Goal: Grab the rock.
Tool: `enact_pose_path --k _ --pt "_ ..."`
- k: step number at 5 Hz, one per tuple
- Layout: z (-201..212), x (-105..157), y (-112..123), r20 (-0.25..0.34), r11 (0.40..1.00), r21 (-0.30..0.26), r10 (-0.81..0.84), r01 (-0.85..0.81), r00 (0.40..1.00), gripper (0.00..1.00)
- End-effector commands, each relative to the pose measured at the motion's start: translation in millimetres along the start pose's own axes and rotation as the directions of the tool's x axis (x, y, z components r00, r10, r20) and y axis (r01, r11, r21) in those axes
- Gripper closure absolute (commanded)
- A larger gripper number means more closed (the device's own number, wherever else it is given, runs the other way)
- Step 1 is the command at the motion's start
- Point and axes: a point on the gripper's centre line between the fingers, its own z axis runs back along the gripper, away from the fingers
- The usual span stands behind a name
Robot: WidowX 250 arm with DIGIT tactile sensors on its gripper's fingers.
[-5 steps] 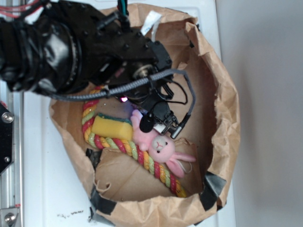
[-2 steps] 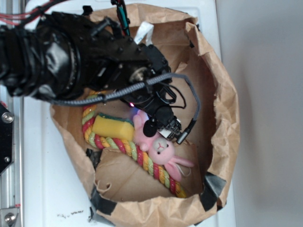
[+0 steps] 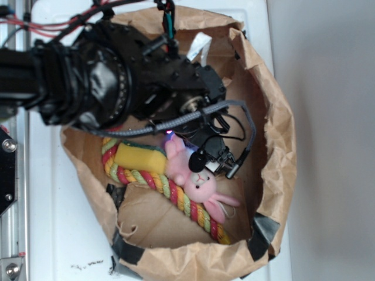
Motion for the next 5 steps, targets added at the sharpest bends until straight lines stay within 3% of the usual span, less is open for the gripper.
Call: enact_pose_path --k 1,3,5 --pt "3 7 0 0.014 1.0 0.003 -0.004 0.004 1.0 1.0" --pt "24 29 13 0.058 0.998 0.019 0.06 -0.061 0.997 1.0" --pt "95 48 13 0.124 0.995 0.035 -0.097 0.094 0.987 1.0"
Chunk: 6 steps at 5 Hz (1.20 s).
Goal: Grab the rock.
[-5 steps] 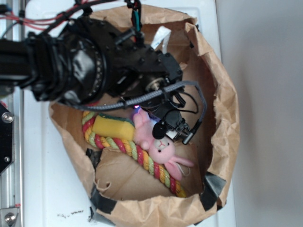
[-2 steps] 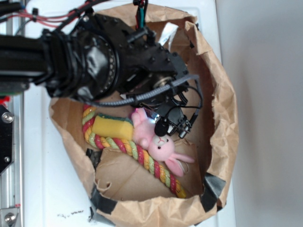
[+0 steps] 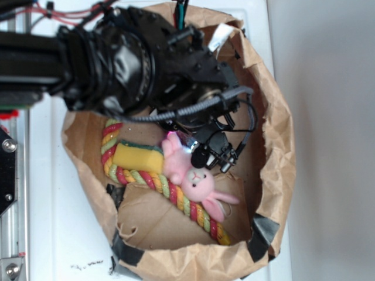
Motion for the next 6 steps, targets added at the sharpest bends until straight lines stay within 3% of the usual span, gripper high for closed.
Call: enact_pose_path --k 1,2,3,4,5,6 --pt "101 15 -10 0.106 0.982 -0.033 -0.179 0.184 0.978 1.0" --pt "120 -13 -30 0.128 0.942 0.044 -0.335 0.332 0.933 1.0" --pt "132 -27 -34 0.209 0.901 0.111 -0.435 0.42 0.876 1.0" --pt "139 -31 -29 0.192 0.864 0.149 -0.502 0.48 0.843 1.0" --pt "142 -37 -28 0.141 0.84 0.143 -0.541 0.524 0.829 1.0" --pt "138 -35 -28 0.104 0.853 0.106 -0.52 0.51 0.848 1.0"
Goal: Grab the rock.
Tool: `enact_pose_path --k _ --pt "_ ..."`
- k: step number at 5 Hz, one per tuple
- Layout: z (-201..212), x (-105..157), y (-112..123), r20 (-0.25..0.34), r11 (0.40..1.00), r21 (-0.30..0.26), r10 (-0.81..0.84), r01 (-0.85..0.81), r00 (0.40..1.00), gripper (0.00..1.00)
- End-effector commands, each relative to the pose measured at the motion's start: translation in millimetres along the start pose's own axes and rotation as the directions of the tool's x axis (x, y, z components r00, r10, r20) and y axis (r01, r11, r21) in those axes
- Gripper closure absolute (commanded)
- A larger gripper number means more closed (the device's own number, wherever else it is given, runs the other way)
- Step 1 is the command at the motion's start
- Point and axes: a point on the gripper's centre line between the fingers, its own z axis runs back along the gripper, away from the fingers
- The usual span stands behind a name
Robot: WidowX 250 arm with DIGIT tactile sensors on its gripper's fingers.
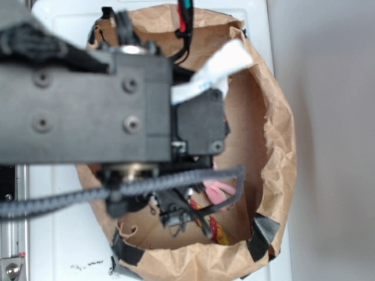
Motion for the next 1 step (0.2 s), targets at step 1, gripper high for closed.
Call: enact_pose_path --k 1 --pt "15.0 13.4 6.3 0.067 0.999 -0.016 0.033 -0.032 0.997 1.0"
